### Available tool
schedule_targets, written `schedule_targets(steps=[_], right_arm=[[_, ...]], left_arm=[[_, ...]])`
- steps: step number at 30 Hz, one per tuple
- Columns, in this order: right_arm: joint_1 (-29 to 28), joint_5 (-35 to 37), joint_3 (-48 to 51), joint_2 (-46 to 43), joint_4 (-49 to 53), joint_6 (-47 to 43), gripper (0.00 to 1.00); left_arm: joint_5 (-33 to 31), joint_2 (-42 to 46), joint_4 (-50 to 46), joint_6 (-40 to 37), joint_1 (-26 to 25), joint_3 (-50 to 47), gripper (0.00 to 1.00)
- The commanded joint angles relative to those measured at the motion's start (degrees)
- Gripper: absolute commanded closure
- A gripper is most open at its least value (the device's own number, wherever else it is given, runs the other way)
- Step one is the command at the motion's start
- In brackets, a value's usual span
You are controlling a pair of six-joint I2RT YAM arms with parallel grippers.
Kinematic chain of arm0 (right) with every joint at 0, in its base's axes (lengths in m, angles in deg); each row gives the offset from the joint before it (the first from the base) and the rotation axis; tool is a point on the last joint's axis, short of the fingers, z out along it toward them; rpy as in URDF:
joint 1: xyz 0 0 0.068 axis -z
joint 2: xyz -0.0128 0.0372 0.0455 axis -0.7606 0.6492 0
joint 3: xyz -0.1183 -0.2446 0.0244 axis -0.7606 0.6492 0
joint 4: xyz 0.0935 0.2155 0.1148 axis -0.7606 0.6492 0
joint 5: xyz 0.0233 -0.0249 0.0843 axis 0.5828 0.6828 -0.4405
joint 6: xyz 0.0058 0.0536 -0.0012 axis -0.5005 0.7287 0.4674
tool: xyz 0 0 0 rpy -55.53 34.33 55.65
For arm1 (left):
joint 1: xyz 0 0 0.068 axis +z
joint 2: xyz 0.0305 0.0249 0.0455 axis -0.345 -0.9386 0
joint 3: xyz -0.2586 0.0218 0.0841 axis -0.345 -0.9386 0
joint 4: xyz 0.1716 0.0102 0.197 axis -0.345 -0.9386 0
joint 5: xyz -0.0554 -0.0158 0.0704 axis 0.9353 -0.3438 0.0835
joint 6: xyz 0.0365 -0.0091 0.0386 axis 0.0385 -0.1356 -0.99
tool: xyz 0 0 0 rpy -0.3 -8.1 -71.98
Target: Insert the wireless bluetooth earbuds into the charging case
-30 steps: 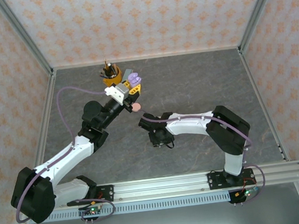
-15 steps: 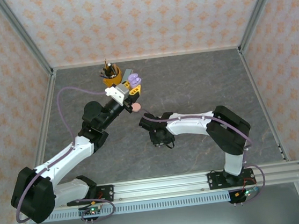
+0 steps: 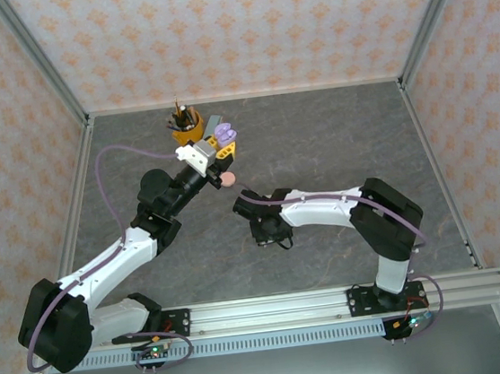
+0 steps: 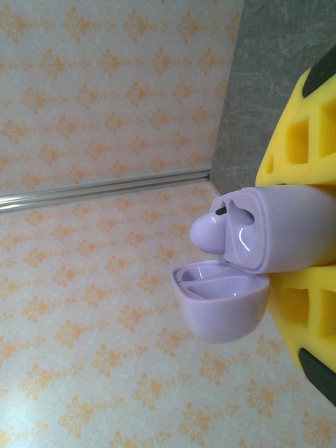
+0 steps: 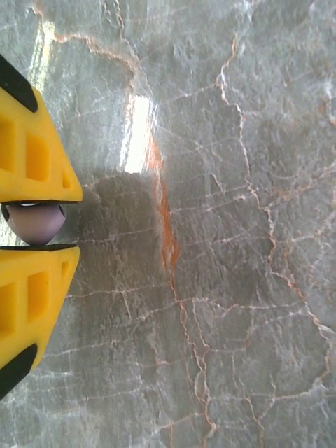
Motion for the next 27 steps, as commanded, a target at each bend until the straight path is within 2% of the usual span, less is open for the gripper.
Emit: schedule_targets(steps=[1,8,18,27], right_arm=[[-0.4,2.0,-0.4,-3.1,2.1,-2.4,0.81],[-0.4,5.1,-0.7,-4.9,4.0,-8.8,0.81],[-0.3,12.6,1.0,-6.5,4.4,-11.2,0.81],[1.6,19.4,1.6,-16.5,4.7,-13.4,0.81]], left_arm=[[-1.1,1.8,1.3,0.7,-0.3,-0.1,1.00],[-1.1,2.2,1.0,0.7,-0.4,-0.1,1.00],[-1.1,2.9,0.4,0.5,-0.4,-0.3,1.00],[-1.3,2.8,0.1,0.1,-0.3,-0.6,1.00]])
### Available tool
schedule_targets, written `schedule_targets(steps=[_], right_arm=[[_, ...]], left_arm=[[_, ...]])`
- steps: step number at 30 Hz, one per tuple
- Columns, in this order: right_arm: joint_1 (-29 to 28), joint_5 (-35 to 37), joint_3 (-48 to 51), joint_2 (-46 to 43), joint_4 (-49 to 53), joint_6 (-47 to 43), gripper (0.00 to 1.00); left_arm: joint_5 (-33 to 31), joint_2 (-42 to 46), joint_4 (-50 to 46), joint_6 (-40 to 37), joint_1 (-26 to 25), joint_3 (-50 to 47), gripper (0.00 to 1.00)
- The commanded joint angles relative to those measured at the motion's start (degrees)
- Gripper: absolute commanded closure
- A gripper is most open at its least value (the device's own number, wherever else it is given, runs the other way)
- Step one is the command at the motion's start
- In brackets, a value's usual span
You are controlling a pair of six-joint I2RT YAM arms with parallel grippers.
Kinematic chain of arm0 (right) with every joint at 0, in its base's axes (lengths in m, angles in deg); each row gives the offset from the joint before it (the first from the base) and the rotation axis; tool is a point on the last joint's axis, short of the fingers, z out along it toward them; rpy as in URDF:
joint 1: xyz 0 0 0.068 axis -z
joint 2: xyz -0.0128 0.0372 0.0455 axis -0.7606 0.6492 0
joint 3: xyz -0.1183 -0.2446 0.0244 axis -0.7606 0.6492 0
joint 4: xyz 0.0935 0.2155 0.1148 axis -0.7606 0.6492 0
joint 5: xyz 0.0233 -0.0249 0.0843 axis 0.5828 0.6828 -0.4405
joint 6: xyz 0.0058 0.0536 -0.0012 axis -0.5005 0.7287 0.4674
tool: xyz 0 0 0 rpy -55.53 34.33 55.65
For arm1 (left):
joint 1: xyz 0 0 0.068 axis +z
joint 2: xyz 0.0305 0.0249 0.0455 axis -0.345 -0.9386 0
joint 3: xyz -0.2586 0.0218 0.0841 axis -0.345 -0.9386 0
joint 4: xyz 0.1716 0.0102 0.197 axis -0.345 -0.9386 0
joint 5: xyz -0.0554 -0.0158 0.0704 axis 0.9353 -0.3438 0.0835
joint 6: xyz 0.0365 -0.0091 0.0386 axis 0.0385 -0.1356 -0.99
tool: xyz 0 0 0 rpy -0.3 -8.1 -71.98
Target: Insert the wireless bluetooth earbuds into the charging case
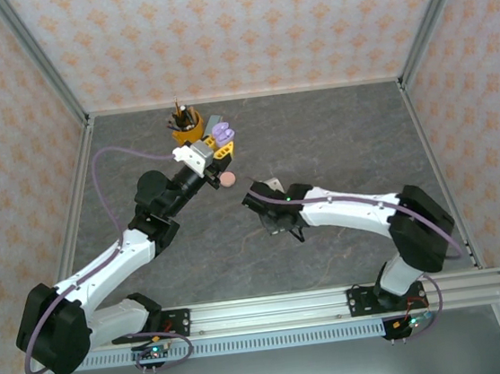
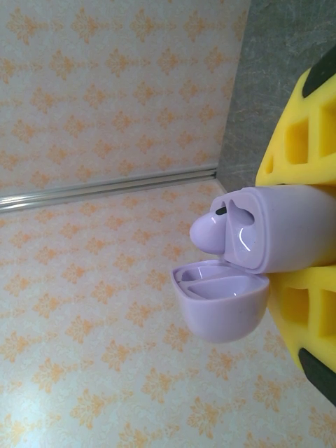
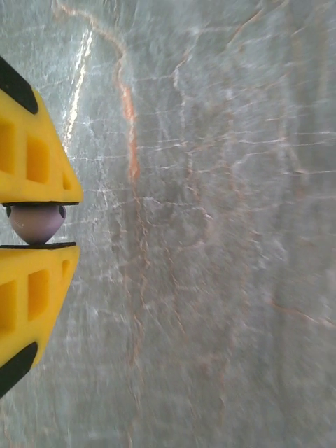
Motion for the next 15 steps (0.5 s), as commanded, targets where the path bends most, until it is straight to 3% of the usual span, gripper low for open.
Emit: schedule_targets(steps=[1,10,15], right_arm=[[1.1,6.0,-0.5,-5.8,2.4,-2.2,0.81],[5.5,8.9,-6.5,-17.4,5.7,-7.1,0.80],[6.5,8.7,-12.8,-19.4,6.1,-10.8,0.80]], left_arm=[[-1.1,1.3,0.4,0.1,-0.3,-0.6,1.00],[-0.9,0.6,0.3,-0.1,-0.4,-0.5,1.00],[0.0,-0.5,0.2,0.3,-0.4,-0.1,1.00]])
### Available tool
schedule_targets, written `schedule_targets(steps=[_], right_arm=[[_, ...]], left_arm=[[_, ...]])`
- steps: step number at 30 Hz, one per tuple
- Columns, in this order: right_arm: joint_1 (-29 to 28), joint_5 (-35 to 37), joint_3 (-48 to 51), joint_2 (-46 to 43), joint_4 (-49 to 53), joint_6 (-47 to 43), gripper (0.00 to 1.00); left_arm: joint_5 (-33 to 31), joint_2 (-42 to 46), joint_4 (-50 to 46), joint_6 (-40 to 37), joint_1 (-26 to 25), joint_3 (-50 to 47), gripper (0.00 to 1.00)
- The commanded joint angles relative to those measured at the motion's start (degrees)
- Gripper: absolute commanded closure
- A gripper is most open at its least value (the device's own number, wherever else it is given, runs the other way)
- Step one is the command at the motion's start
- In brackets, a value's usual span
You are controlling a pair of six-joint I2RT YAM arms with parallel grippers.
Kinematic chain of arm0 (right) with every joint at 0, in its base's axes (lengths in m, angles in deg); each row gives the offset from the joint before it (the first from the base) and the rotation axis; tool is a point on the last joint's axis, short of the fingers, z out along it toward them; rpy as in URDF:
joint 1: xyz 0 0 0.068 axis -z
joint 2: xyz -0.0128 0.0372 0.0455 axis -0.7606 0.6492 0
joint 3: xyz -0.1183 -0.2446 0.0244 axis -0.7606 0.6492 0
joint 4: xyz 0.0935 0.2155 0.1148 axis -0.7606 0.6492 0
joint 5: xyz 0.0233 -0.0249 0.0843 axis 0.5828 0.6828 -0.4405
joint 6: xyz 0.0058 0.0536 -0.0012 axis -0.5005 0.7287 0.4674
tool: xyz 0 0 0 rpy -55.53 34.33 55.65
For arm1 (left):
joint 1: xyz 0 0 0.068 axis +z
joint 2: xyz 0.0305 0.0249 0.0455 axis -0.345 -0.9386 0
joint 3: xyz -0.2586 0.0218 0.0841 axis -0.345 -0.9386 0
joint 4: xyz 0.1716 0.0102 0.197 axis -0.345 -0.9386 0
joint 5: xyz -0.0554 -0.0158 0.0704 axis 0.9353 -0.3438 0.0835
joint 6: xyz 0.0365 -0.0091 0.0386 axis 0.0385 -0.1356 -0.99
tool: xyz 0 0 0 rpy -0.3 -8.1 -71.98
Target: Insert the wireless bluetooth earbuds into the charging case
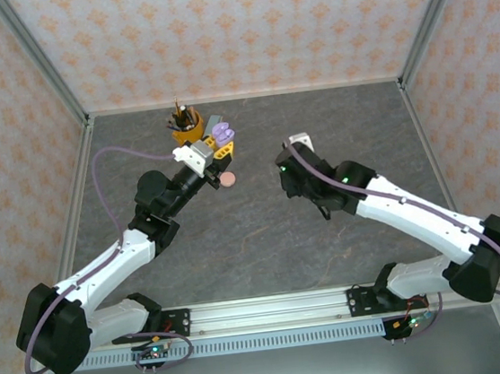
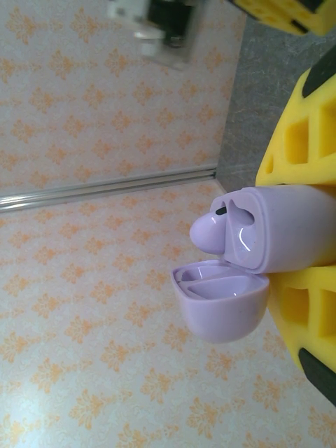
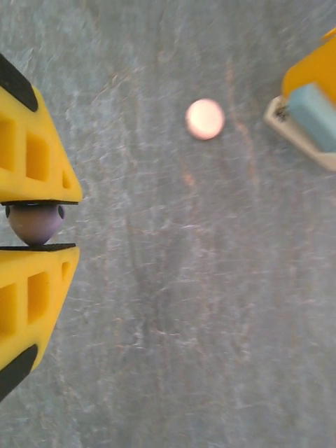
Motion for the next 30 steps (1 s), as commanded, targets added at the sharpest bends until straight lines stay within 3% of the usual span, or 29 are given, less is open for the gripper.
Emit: schedule_targets(steps=[1,15,30], right_arm=[[0.4,2.1,-5.1,-1.2,1.8,-4.2,0.80],[0.4,-4.5,-20.5,3.4,-1.5,-9.3,0.79],[0.4,-11.7,-24.1,8.8,-3.6,-10.2,0.79]], left_arm=[[0.2,-0.7,0.2,0.4,-0.3,0.1,1.00],[7.6,-5.4,-2.7,-0.3,-0.4,2.5,1.00],[14.0,-8.7,-8.6,-3.9,-0.7,7.0,1.00]])
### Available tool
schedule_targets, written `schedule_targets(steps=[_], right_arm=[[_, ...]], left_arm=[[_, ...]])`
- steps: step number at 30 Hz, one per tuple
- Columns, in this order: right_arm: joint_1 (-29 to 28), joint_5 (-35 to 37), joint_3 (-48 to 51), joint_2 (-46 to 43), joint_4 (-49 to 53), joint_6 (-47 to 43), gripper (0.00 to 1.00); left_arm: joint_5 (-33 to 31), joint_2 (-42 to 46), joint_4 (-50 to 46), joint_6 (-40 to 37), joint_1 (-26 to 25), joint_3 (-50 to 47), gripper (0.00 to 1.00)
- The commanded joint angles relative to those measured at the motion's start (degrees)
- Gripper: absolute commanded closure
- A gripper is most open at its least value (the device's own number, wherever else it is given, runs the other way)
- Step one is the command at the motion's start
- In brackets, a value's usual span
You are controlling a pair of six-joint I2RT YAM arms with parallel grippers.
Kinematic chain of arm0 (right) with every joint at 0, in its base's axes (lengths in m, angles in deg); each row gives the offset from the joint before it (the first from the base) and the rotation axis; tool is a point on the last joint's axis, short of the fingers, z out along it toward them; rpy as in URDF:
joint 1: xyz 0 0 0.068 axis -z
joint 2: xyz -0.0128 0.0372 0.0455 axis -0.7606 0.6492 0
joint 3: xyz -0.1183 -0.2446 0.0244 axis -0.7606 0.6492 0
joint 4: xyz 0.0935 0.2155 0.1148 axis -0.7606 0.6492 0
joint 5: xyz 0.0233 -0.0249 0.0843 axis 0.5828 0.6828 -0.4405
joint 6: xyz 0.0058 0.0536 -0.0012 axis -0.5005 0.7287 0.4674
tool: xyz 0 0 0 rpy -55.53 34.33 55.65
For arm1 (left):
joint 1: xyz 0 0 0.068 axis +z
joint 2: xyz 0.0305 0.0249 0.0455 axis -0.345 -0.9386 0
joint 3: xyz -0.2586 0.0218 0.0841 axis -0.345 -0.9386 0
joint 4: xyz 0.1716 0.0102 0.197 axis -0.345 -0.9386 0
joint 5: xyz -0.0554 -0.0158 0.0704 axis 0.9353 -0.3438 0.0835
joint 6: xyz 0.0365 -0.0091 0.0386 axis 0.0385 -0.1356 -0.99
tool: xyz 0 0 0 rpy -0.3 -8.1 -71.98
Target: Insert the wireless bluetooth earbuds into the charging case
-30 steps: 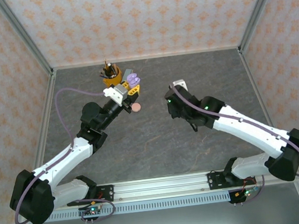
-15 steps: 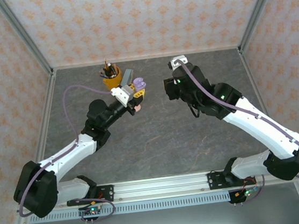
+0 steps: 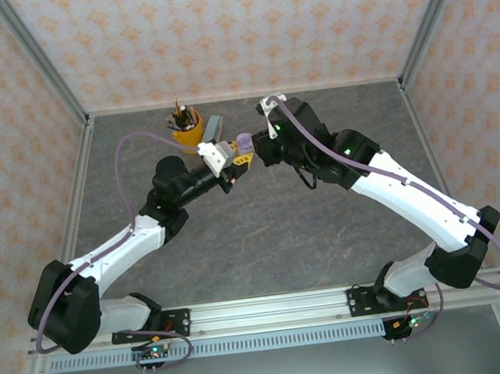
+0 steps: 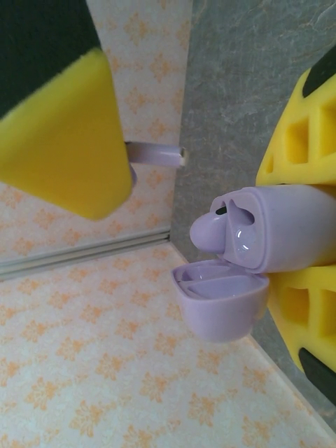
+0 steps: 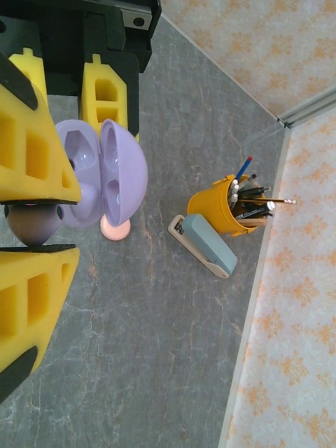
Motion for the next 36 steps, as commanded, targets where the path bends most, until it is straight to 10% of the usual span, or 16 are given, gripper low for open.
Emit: schedule_targets(steps=[1,36], right_arm=[[0.1,-1.6,-2.2,0.2,-1.8,-0.7,0.79],[0.2,0.0,-2.0,1.6,-1.2,-1.5,0.79]], left_arm=[[2.5,-0.7,-1.0,-1.6,-0.5,2.4,1.00],[2.8,0.1,-1.7,-2.0,-1.1,3.2,1.00]])
